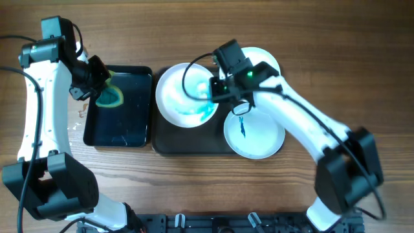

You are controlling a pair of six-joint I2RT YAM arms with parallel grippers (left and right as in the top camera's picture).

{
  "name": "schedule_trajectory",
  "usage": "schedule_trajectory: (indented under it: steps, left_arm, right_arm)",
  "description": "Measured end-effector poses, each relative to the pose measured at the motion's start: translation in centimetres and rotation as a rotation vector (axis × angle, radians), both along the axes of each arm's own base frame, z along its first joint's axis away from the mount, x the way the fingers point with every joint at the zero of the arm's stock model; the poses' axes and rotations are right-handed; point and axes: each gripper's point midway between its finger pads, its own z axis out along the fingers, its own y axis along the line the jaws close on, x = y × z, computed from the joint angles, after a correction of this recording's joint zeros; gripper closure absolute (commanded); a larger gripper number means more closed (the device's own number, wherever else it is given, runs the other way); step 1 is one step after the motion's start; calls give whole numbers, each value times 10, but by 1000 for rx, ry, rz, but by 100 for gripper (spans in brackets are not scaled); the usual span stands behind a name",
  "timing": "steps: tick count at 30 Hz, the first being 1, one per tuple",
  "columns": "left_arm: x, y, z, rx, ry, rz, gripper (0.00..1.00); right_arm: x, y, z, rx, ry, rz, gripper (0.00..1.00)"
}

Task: Clean dirty plates on tray and stack at the side
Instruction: 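Lift the cleaned plate with right gripper, left gripper withdraws sponge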

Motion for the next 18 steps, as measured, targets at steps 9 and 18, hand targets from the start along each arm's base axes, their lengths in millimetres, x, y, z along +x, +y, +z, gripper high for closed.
schedule_trajectory:
  steps: [9,18]
  left_arm:
    - [0,0,0,0,0,0,96]
    - [0,0,0,1,0,0,96]
  right_arm:
    - [-12,0,26,-340,-273,20,96]
    - [-19,3,64,-627,-541,46,96]
